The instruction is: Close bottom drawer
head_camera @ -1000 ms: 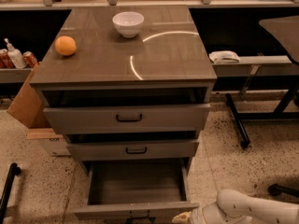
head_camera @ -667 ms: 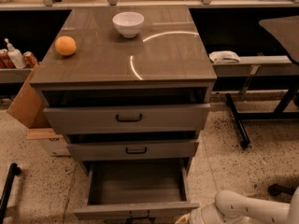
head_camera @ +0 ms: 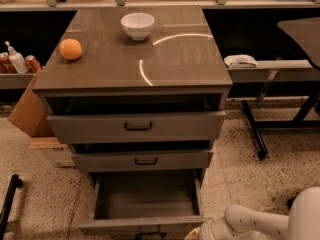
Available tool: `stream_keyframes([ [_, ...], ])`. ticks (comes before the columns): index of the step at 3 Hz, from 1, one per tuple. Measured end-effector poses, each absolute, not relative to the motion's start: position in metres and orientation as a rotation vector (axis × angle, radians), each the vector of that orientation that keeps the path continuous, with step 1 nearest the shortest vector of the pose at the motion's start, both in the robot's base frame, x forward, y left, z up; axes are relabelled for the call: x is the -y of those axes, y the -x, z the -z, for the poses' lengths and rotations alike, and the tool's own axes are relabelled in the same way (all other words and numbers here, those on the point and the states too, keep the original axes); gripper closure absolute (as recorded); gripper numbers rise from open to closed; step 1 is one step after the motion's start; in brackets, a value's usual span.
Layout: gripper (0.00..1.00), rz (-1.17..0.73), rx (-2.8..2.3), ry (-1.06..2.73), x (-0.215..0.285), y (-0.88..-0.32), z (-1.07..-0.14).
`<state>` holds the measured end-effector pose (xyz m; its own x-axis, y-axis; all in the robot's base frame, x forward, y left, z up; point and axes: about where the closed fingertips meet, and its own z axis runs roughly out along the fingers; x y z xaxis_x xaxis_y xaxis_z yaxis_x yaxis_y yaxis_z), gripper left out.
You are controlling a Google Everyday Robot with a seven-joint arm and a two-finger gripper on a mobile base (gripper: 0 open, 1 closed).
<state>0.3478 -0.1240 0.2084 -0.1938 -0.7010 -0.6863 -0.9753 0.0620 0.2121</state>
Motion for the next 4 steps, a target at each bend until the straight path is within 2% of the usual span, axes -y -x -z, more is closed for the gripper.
stream_keyframes([
  [4, 1.0, -0.696, -2.06, 1.425, 0.125, -0.42, -0.15],
])
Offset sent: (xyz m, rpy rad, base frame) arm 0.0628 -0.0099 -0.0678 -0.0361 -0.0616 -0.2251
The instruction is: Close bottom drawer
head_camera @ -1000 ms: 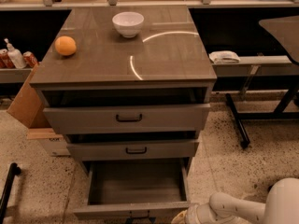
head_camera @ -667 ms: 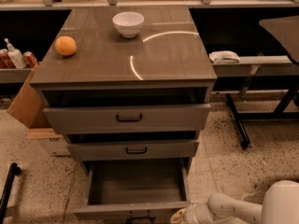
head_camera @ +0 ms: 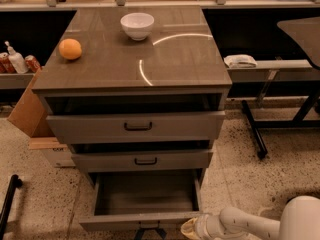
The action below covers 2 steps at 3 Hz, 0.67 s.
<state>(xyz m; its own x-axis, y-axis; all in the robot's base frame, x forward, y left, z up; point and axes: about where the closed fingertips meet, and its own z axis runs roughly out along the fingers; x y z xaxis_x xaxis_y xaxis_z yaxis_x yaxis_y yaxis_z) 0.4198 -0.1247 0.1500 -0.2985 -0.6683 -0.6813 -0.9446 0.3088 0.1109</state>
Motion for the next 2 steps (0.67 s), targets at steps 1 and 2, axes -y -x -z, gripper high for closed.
stream_keyframes([
  [1, 1.0, -0.696, -2.059, 1.425, 0.125, -0.42, -0.15],
  [2, 1.0, -0.669, -2.017, 1.421, 0.124, -0.435, -0.147],
])
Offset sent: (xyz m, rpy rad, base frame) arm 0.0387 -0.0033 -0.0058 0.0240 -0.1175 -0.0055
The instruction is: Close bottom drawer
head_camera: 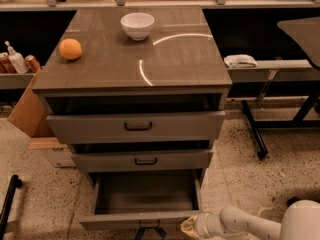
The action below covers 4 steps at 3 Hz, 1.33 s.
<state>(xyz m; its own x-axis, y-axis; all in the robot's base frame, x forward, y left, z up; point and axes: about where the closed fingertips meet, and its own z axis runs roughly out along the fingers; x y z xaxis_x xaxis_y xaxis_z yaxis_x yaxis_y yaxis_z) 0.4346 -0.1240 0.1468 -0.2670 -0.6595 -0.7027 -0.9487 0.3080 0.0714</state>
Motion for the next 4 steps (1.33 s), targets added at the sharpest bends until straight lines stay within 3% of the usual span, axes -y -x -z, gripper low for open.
stream_keyframes([
  [4, 1.0, -0.628, -1.863, 1.389, 0.117, -0.521, -0.147],
])
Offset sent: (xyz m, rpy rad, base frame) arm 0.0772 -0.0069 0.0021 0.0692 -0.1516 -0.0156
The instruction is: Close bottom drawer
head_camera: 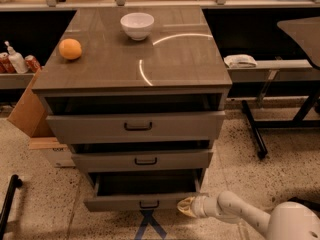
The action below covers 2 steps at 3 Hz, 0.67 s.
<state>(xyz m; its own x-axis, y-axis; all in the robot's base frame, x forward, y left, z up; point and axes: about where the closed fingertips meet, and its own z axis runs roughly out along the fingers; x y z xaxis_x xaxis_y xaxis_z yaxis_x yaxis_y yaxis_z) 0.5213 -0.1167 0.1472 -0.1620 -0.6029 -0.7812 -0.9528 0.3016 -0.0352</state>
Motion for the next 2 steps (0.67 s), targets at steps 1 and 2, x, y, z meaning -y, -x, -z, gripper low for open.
stream_keyframes([
  [1, 1.0, -0.646, -1.842, 1.396, 0.11, -0.534, -0.149],
  [2, 1.0, -0.675, -1.824, 1.406, 0.103, -0.545, -0.152],
])
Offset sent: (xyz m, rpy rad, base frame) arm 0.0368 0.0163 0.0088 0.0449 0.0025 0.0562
